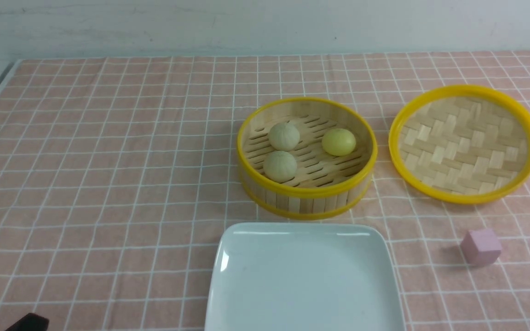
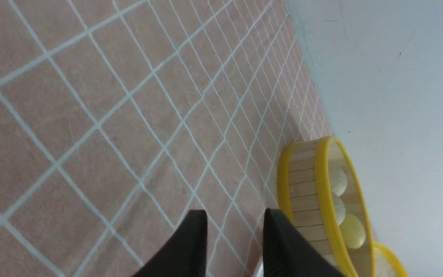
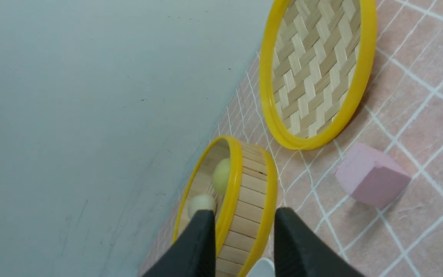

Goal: Put the steamed buns into the plate on the pink tablecloth.
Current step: 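Reach toward a bun in the bamboo steamer with the right gripper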

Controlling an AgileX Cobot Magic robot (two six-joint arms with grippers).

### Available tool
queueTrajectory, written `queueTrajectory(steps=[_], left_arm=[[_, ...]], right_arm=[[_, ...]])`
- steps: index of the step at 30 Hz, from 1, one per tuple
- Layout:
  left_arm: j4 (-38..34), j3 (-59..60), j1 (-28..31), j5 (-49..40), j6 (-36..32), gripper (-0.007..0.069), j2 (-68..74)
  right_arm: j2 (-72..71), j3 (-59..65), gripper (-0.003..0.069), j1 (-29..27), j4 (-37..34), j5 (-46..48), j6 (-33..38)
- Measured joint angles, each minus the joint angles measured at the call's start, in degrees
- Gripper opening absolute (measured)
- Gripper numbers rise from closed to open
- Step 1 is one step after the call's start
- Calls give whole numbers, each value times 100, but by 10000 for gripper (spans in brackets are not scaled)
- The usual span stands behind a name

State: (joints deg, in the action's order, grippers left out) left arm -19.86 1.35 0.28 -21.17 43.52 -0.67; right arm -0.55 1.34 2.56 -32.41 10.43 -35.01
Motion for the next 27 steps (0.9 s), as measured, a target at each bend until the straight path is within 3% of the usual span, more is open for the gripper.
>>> queueTrajectory(steps=[5, 9, 10, 11, 13, 19, 23, 26, 27], left_arm=[[59, -625, 0, -116, -807, 199, 0], [391, -1703, 0, -609, -1499, 48, 474], [411, -1742, 0, -609, -1523, 42, 522], [563, -1998, 0, -1079, -1630, 13, 974], [648, -2248, 0, -1613, -1712, 2, 1510], [700, -2913, 0, -3211, -2516, 1, 3515], [679, -3068, 0, -3297, -2984, 1, 4331], [629, -3081, 0, -3216, -3140, 1, 4646], [609, -3081, 0, -3149, -3166, 1, 4749]], right_arm=[[0, -270, 185, 0, 15, 5, 403], [529, -1422, 31, 0, 516, 412, 1754], [577, -1422, 31, 0, 548, 463, 1811], [960, -1771, -6, 0, 806, 822, 2124], [1641, -2250, -11, 0, 1360, 1719, 2564], [4003, -3571, -8, 0, 2731, 4031, 2479], [5159, -4180, -8, 97, 2037, 4396, 2977], [5862, -4439, -4, 364, 932, 4356, 3812], [6300, -4619, 1, 654, 181, 4254, 4480]])
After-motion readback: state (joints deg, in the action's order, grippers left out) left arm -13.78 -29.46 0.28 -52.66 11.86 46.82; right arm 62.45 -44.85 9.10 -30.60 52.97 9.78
